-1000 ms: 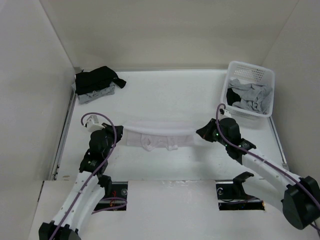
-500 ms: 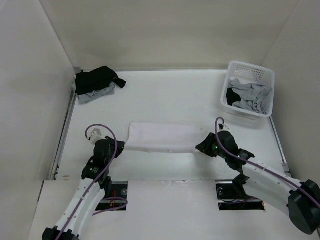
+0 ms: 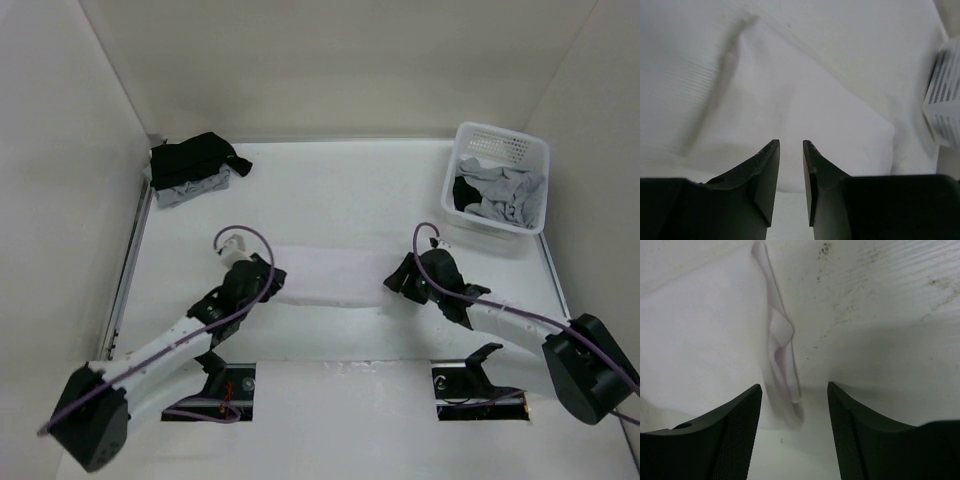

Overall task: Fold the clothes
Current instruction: Fold the tank top

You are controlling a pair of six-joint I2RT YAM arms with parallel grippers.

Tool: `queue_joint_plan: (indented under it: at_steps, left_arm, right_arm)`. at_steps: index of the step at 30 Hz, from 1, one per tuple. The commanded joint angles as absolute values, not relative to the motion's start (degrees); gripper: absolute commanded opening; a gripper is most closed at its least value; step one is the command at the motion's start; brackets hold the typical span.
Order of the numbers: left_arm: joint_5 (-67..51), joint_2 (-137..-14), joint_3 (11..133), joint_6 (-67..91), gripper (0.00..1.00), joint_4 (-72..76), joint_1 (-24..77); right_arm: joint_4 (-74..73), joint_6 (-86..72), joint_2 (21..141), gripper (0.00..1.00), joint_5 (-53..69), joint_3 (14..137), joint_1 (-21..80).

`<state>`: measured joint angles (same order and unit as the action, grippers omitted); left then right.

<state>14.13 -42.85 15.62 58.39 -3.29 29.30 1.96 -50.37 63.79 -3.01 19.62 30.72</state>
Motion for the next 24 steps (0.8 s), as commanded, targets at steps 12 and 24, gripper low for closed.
queue_joint_plan:
  at_steps: [12,24]
  left_arm:
    - [22.6,-79.4,24.7,65.0,0.21,23.6,56.2]
    - [22.1,-75.2,19.1,69.3,0.22,23.3,59.4]
  right_arm:
    - [20.4,-55.2,76.8,0.38,1.7,18.6,31.6]
    - [18.1,-54.9,66.0,0.02,0.5,16.5,27.5]
